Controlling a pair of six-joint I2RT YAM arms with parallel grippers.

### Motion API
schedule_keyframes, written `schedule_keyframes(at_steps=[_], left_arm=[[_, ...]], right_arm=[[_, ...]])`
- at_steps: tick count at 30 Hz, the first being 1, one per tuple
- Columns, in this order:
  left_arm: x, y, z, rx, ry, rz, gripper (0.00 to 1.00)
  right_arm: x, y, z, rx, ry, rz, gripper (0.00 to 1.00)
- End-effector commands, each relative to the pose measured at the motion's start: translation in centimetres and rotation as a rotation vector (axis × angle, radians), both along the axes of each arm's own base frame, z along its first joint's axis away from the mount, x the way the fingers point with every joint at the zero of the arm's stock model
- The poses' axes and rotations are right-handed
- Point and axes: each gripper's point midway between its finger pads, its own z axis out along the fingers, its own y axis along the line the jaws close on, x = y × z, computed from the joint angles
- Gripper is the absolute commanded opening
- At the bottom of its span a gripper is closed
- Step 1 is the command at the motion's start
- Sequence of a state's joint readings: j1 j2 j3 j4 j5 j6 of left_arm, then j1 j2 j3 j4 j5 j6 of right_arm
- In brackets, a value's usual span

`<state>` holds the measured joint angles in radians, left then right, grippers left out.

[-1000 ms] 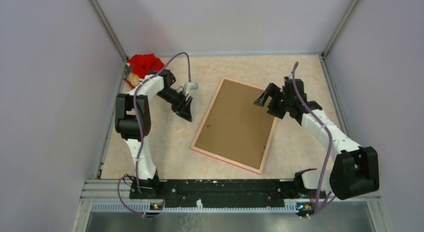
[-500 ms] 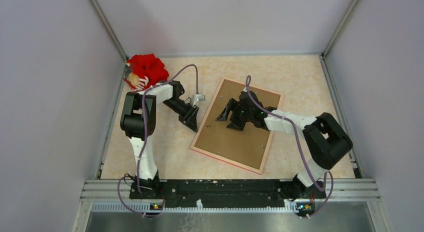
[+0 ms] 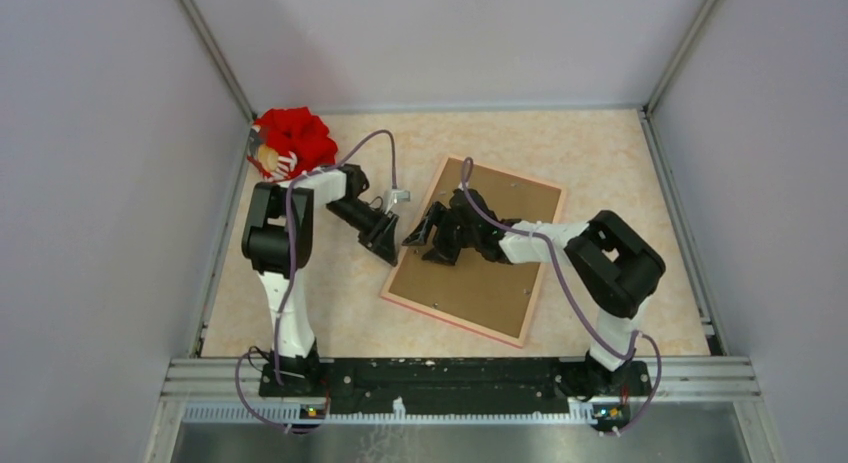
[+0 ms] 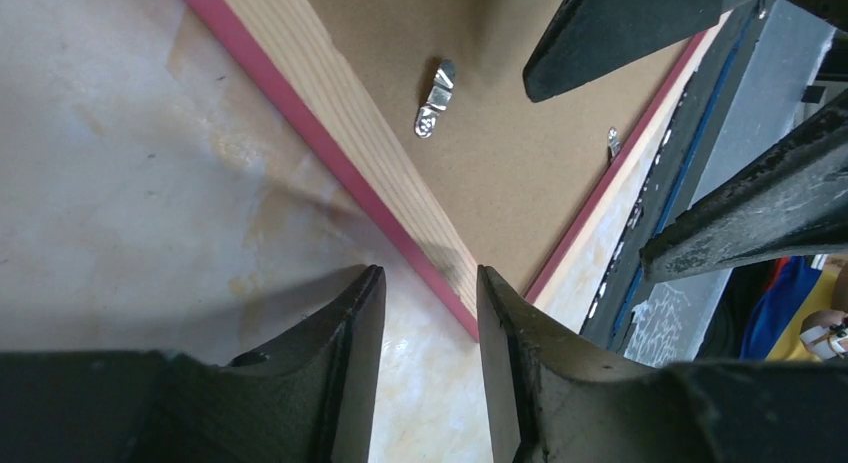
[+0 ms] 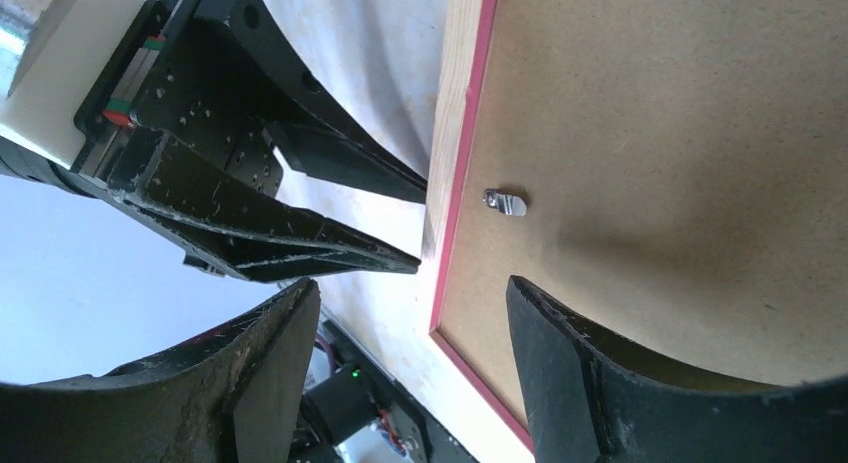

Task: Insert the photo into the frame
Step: Adjust the photo frame at the center of the board, then install the photo frame at the center of the board.

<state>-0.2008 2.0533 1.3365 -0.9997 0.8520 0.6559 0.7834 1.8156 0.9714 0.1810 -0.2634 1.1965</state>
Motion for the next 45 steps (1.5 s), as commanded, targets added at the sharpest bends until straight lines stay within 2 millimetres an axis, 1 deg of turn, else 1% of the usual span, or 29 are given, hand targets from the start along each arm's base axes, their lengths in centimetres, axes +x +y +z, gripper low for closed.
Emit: schedule_keyframes(at_steps=[1, 5, 9, 14, 21, 27, 33, 37, 45], left_arm=[[-0.1, -0.7, 0.9, -0.087, -0.014, -0.018, 0.47], [0.2, -0.5, 0.3, -0.061, -0.023, -0.006, 0.47], [0.2, -0.3, -0.6, -0.029, -0.014, 0.0, 0.47], [0.0, 0.0, -1.4, -0.013, -0.002, -0.005, 0.47], [-0.2, 0.9, -3.0, 0.095, -0.027, -0.002, 0.43], [-0.2, 1.3, -3.7, 0.148, -0.048, -0.001, 0.39], [-0.4, 1.5, -3.9, 0.156, -0.054, -0.001, 0.36], [-0.4, 1.5, -4.0, 0.159, -0.046, 0.003, 0.33], [-0.4, 1.6, -4.4, 0.168, -0.037, 0.002, 0.29]], right_arm=[[0.7, 1.7, 2.6, 0.087, -0.027, -0.009, 0.69], [0.8, 1.8, 2.4, 0.081, -0.009, -0.015, 0.69], [0.8, 1.7, 1.8, 0.081, 0.005, -0.027, 0.69], [0.9, 2.1, 0.9, 0.09, 0.025, -0.026, 0.69], [1.3, 2.1, 0.1, 0.063, 0.027, -0.038, 0.69], [1.9, 2.2, -0.5, 0.06, 0.023, -0.05, 0.69], [2.7, 1.9, -0.5, 0.06, 0.016, -0.068, 0.69], [3.0, 1.9, -0.3, 0.068, 0.006, -0.066, 0.71], [3.8, 1.2, -0.2, 0.042, -0.028, -0.08, 0.72]])
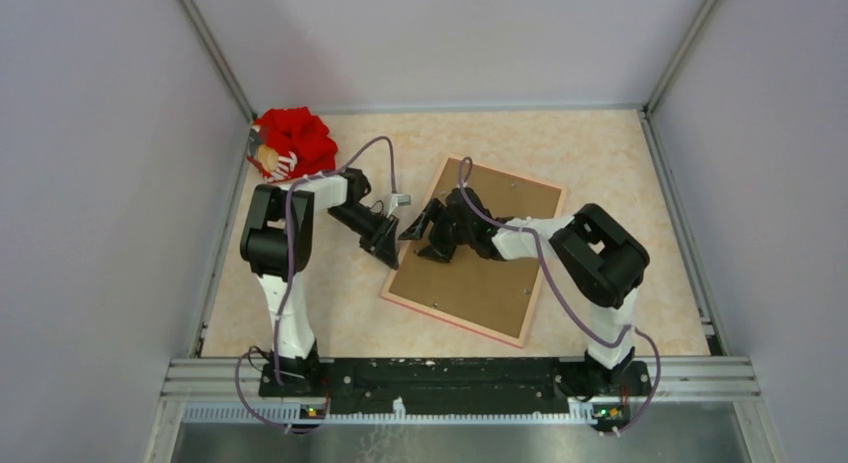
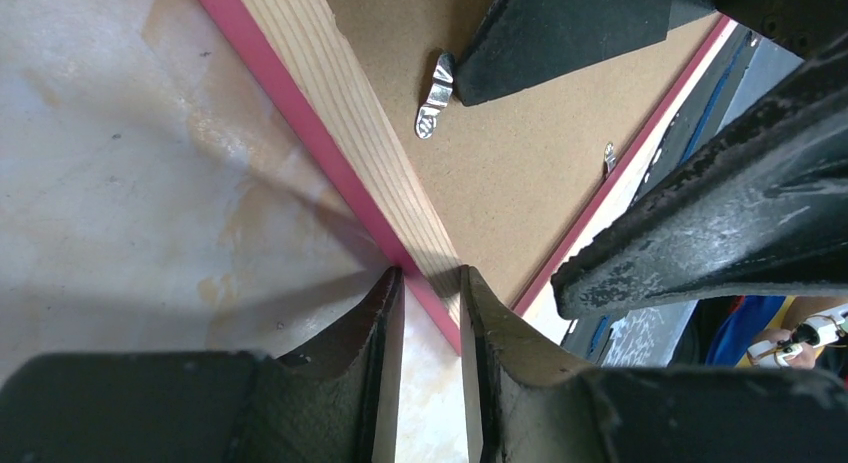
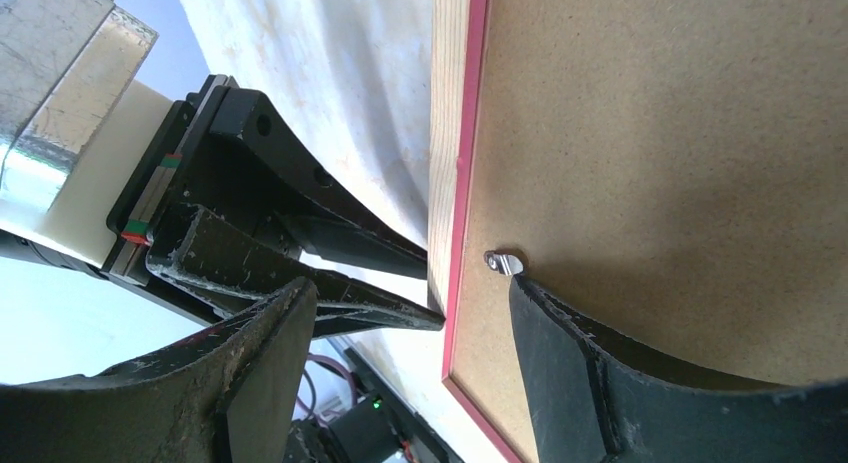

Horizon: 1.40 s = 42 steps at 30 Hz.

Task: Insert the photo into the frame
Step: Install the photo frame at the center of the board.

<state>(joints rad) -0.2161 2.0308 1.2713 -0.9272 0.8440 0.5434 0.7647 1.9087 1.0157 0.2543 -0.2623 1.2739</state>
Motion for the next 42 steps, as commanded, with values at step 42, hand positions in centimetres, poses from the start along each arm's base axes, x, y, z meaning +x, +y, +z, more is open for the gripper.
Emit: schedule_keyframes(at_steps=[42], left_arm=[[1.0, 2.0, -2.8, 0.146, -0.108, -0.05, 0.28]], right_arm=[[2.2, 1.9, -0.2, 0.021, -0.073, 0.11, 0.71]])
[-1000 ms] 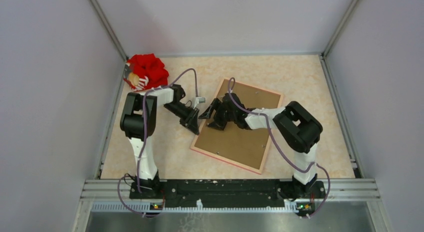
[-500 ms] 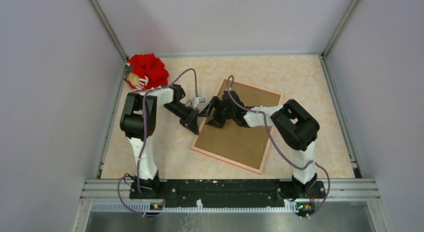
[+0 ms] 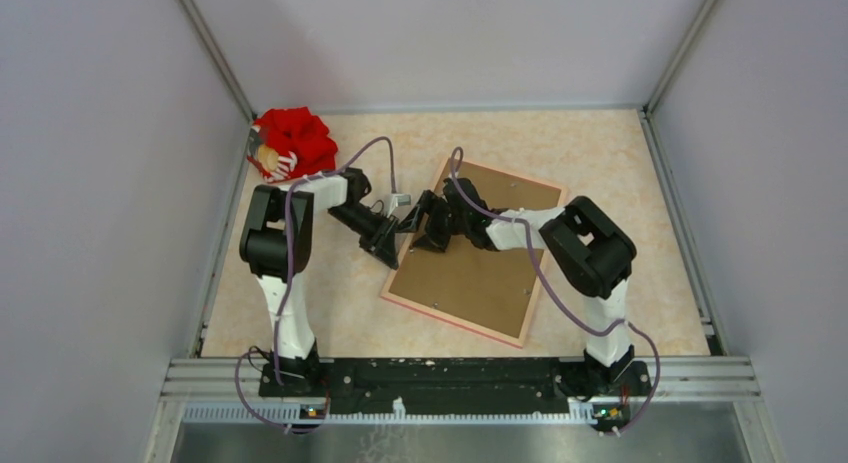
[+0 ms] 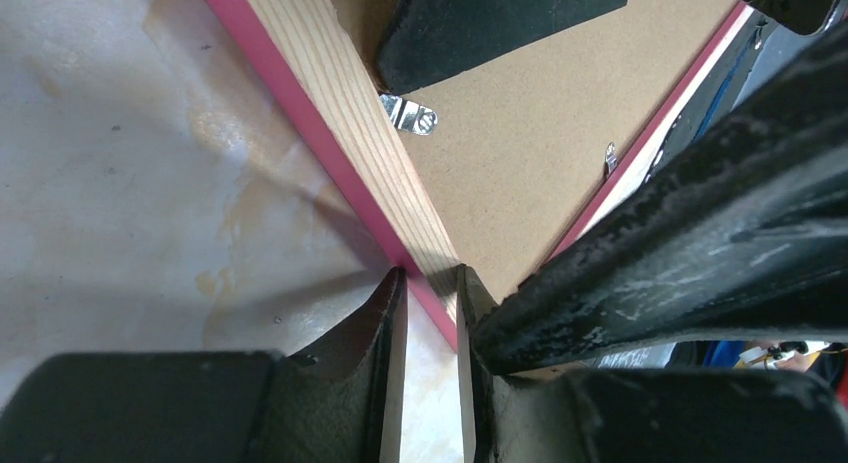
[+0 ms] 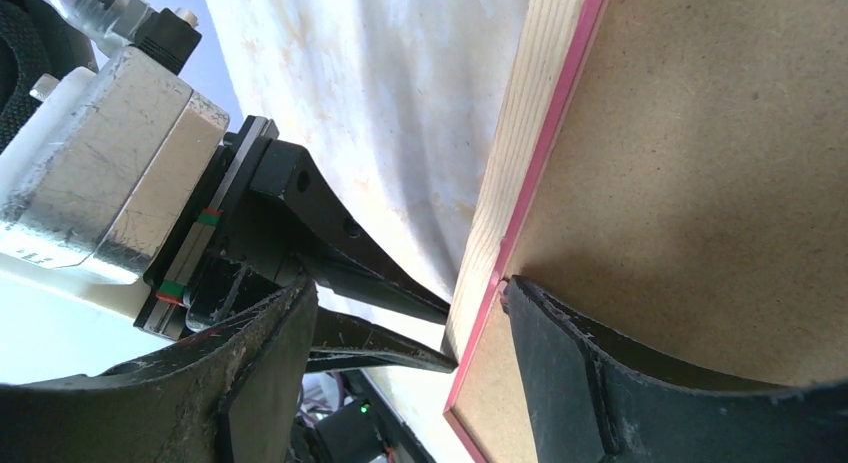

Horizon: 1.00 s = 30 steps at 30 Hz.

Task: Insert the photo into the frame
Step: Install the photo frame at the center of the board.

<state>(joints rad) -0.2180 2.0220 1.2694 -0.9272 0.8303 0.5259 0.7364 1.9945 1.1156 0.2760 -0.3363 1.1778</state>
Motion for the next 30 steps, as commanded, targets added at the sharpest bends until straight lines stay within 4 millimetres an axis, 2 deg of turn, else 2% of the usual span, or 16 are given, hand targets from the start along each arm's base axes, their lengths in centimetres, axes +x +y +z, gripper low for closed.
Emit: schedule_keyframes(at_steps=[1, 9, 19, 30], left_arm=[[1.0, 2.0, -3.0, 0.134, -0.108, -0.06, 0.28], [1.0, 2.1, -3.2, 0.145, -0.108, -0.059, 0.25], [0.9, 2.3, -3.8, 0.155, -0.094, -0.064, 0.24], [0.9, 2.1, -3.5, 0.145, -0.096, -0.067, 0.24]], right_arm=[[0.1, 0.5, -0.4, 0.001, -0.002, 0.024, 0.71], [-0.7, 0.5, -0.4, 0.005, 0.0, 0.047, 0.71], [-2.5, 1.5, -0.7, 0.017, 0.021, 0.123, 0.7], [-2.2, 2.2, -0.6, 0.027, 0.011, 0.157, 0.7]])
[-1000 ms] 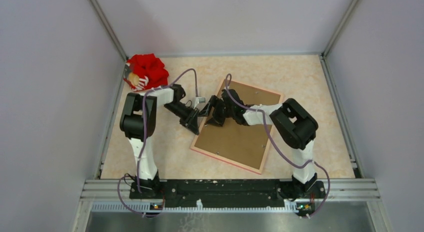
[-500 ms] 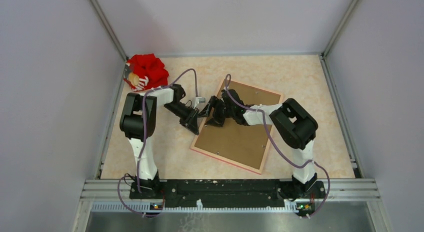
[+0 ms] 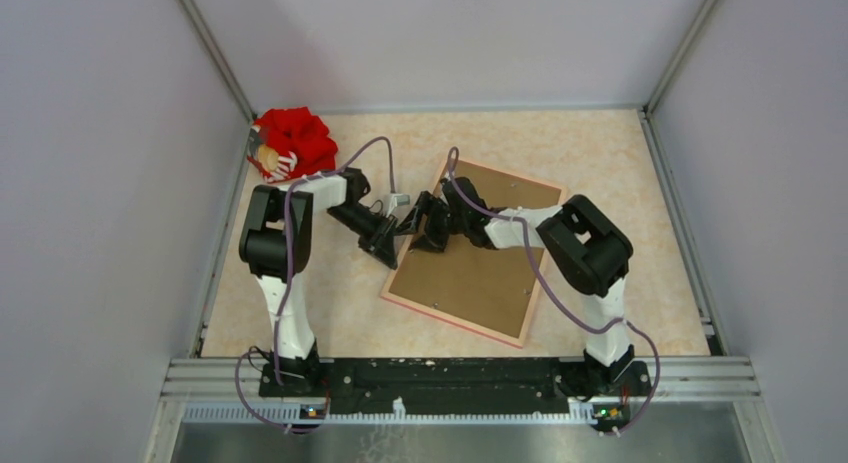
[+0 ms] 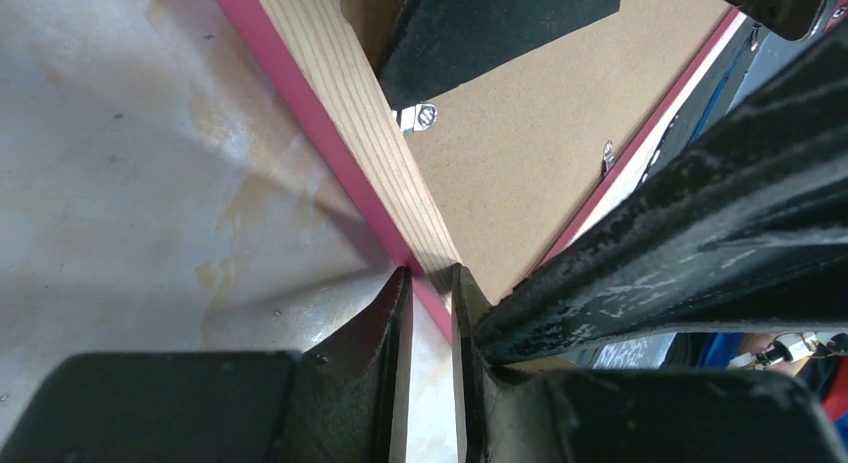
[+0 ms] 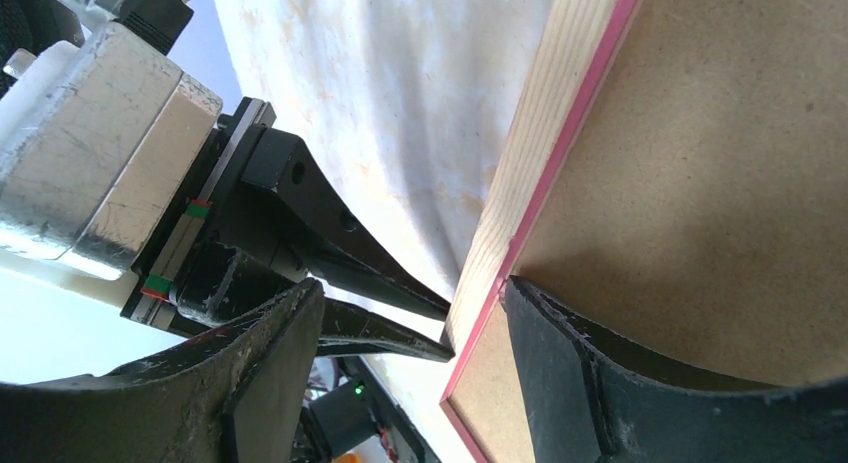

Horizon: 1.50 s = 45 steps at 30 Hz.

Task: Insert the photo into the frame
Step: Install the photo frame at the center of the board.

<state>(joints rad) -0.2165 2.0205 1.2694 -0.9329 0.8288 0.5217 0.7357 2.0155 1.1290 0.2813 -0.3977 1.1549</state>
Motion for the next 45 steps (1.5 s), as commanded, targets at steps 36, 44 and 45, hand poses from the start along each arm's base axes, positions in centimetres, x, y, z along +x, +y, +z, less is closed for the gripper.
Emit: schedule_keyframes(at_steps=[36, 44, 45], left_arm=[[0.9, 1.9, -2.9, 0.125, -0.108, -0.075, 0.25], [1.2, 1.9, -3.0, 0.13, -0.113, -0.07, 0.25], [1.2, 1.9, -3.0, 0.131, -0.113, -0.07, 0.25]], right_arm=[[-2.5, 1.9, 0.2, -0.038, -0.018, 0.227, 0.73], [-3.5, 2.3, 0.6, -0.01, -0.001, 0.243, 0.73], [-3.7, 2.4, 0.6, -0.003, 0.003, 0.248, 0.73]])
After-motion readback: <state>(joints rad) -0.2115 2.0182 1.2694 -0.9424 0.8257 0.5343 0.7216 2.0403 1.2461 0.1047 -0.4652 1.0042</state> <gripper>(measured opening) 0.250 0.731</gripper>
